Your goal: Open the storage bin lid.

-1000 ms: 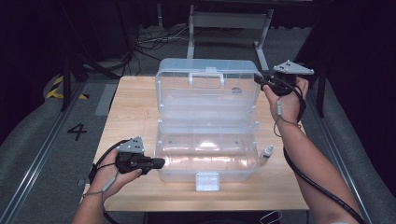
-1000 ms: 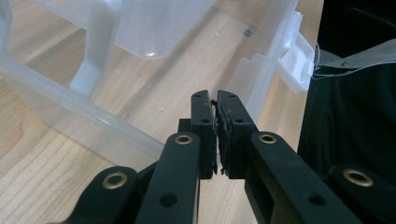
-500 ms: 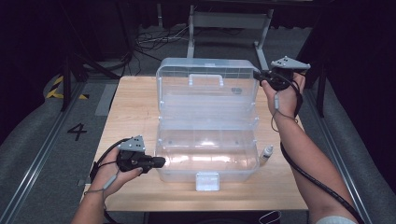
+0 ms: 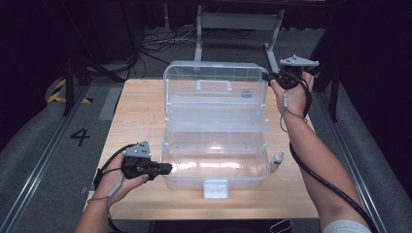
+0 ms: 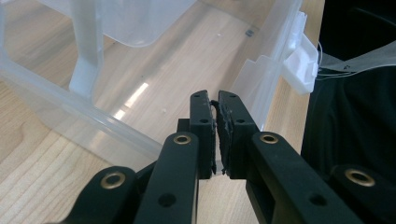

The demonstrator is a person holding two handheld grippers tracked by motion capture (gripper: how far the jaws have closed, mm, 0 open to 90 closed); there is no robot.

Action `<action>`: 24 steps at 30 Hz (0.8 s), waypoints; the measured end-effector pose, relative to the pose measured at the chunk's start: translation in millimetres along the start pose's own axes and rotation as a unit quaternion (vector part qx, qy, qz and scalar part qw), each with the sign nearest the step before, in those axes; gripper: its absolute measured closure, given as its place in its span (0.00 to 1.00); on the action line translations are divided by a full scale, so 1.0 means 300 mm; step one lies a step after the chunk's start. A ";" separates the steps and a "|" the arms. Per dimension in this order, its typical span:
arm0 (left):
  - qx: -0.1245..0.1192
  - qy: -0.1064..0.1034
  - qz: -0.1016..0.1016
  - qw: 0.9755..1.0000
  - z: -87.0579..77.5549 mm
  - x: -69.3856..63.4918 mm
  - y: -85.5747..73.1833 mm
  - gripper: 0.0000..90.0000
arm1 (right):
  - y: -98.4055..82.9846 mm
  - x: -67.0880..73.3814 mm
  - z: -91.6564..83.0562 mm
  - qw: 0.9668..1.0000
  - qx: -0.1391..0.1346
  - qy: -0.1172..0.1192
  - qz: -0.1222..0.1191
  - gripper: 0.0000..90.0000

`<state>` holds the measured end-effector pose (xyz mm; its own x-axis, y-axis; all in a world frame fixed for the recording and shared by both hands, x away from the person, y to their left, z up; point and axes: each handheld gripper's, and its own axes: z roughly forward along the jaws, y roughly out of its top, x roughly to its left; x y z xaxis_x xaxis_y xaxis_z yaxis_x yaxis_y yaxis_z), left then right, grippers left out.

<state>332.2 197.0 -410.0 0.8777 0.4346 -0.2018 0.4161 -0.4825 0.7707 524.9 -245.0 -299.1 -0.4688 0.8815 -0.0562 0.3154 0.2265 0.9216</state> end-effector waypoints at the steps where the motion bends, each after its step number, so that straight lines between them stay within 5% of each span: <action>1: 0.000 -0.001 0.000 1.000 0.000 0.001 0.000 0.94 | 0.000 0.000 0.000 1.000 0.000 0.000 0.000 0.91; 24: -0.004 -0.007 -0.004 1.000 0.001 0.006 -0.003 0.94 | -0.032 -0.014 0.087 1.000 -0.016 -0.021 -0.013 0.95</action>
<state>333.3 198.0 -411.4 0.8775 0.4277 -0.2170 0.4218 -0.4727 0.7737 545.3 -240.2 -317.8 -0.4415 0.8921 -0.0959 0.2767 0.2370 0.9313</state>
